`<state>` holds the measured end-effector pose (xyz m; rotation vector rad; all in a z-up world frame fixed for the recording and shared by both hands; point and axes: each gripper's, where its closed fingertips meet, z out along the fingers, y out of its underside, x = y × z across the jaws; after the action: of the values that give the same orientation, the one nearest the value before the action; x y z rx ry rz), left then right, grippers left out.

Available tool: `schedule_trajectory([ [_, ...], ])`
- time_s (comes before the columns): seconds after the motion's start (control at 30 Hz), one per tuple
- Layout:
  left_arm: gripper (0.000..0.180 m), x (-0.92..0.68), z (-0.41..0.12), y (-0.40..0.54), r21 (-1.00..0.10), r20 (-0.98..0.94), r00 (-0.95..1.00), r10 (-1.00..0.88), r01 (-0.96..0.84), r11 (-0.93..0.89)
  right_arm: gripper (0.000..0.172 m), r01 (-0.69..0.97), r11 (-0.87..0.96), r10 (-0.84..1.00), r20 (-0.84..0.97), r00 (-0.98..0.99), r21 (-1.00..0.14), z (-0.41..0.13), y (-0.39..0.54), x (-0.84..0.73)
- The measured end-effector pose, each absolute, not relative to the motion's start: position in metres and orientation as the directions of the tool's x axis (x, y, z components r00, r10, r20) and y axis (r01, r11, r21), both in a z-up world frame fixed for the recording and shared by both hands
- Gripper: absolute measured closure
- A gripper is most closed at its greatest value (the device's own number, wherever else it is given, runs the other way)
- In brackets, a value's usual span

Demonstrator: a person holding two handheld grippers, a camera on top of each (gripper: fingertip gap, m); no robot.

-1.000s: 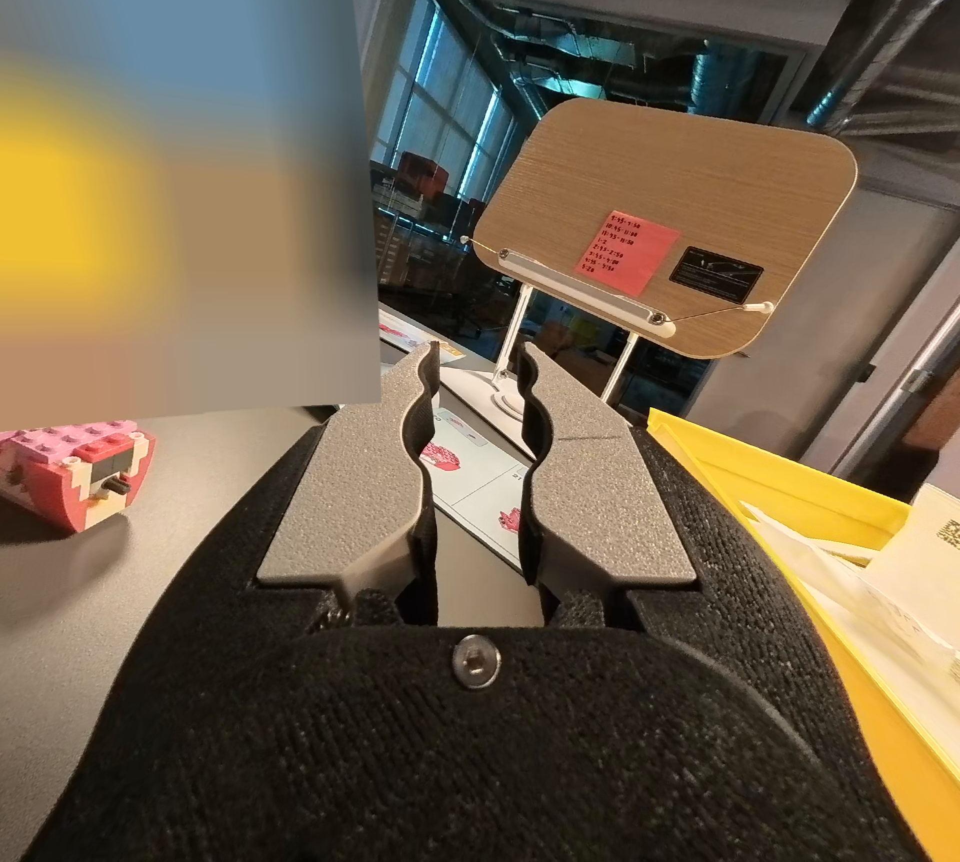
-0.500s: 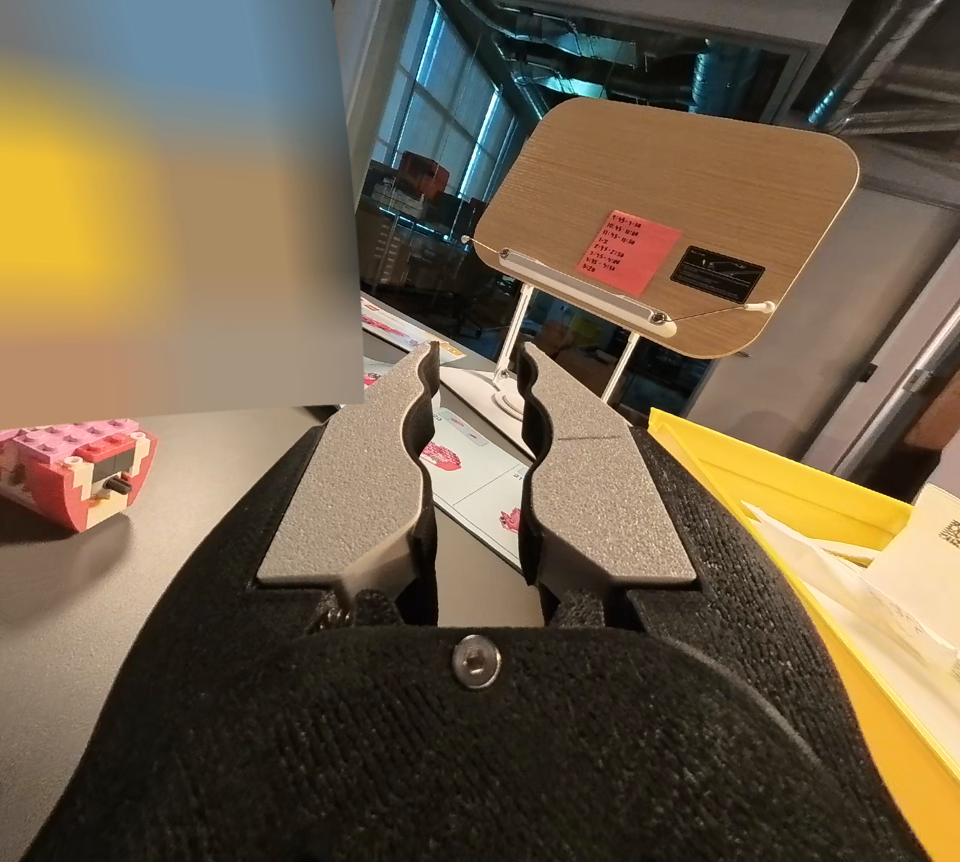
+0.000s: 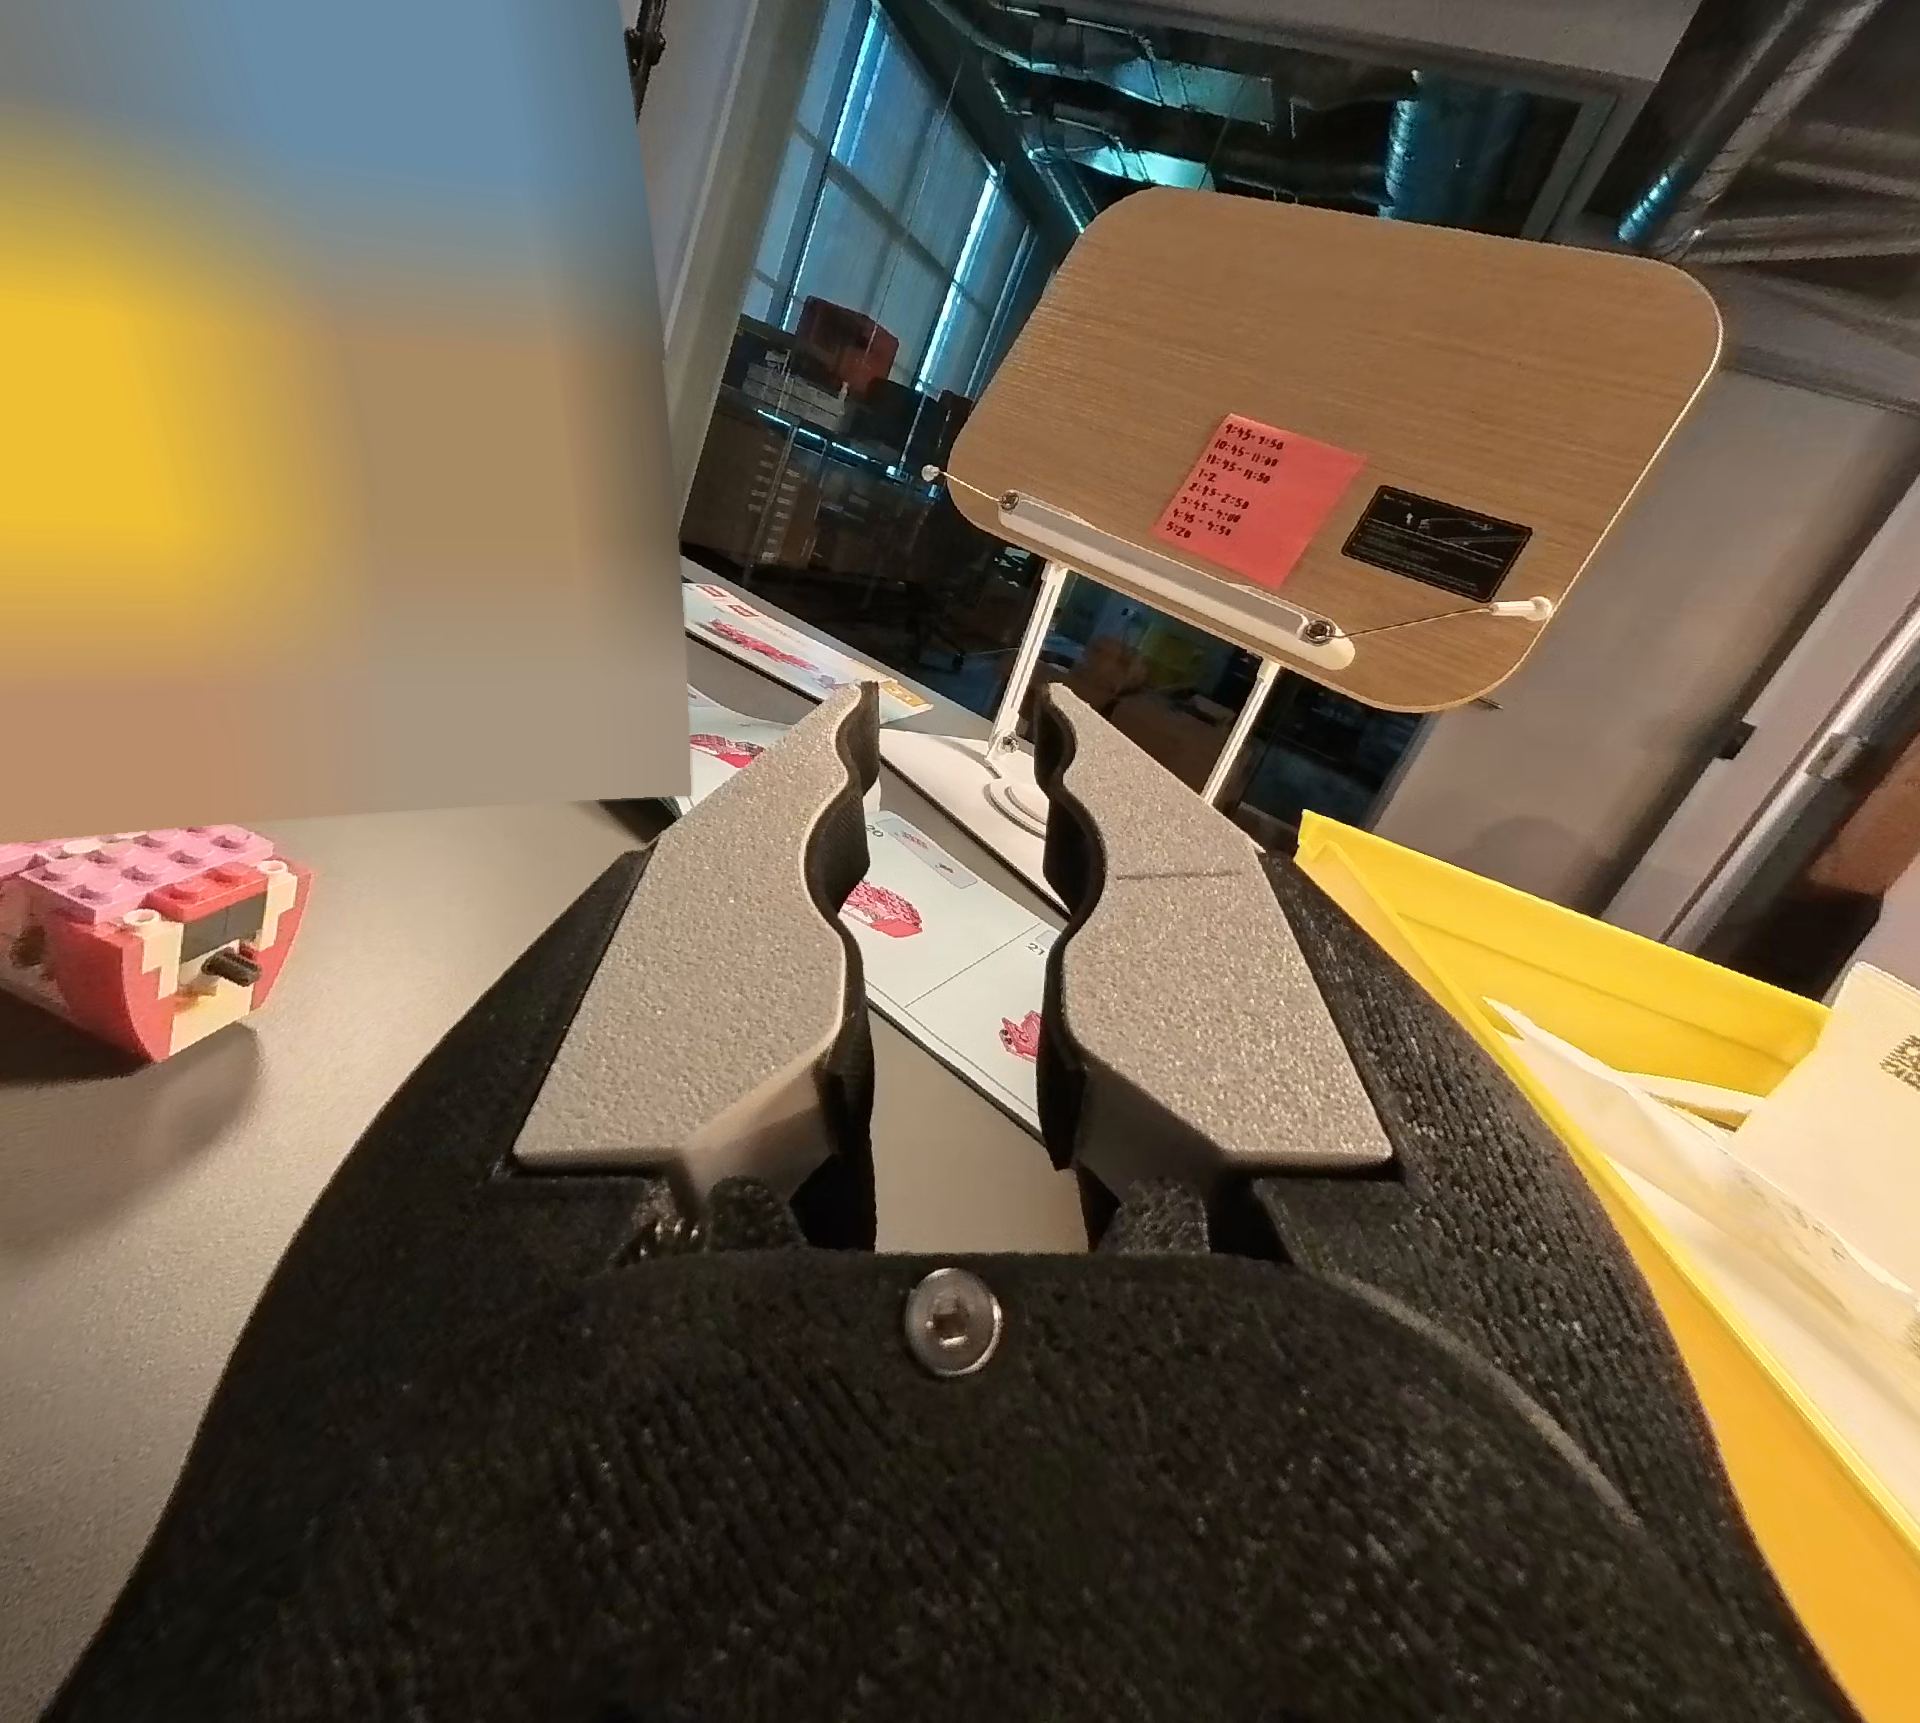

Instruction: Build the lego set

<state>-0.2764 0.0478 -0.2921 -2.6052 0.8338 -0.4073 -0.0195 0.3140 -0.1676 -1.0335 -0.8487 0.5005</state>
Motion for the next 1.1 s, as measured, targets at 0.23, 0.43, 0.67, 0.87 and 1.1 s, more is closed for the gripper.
schedule_trajectory([
  [0.23, 0.173, -0.273, -0.293, 0.047, -0.430, 0.168, 0.763, -0.624, -0.513, -0.743, 0.144, 0.023, 0.446, 0.716, 0.372, 0.591, -0.895, -0.168, 0.314, -0.020],
  [0.43, 0.173, -0.289, -0.258, 0.062, -0.544, -0.062, 0.753, -0.655, -0.576, -0.610, 0.144, 0.009, 0.453, 0.706, 0.365, 0.607, -0.891, -0.164, 0.315, -0.018],
  [0.67, 0.174, -0.252, -0.163, 0.110, -0.674, -0.220, 0.648, -0.729, -0.642, -0.367, 0.143, 0.005, 0.488, 0.673, 0.380, 0.635, -0.873, -0.159, 0.317, -0.020],
  [0.87, 0.174, -0.176, -0.182, 0.176, -0.418, -0.155, 0.434, -0.888, -0.843, -0.339, 0.143, -0.004, 0.489, 0.647, 0.360, 0.672, -0.872, -0.155, 0.321, -0.008],
  [1.1, 0.173, -0.099, -0.262, 0.240, -0.157, 0.037, 0.291, -0.956, -0.943, -0.293, 0.143, -0.015, 0.475, 0.605, 0.313, 0.732, -0.880, -0.151, 0.333, 0.009],
])
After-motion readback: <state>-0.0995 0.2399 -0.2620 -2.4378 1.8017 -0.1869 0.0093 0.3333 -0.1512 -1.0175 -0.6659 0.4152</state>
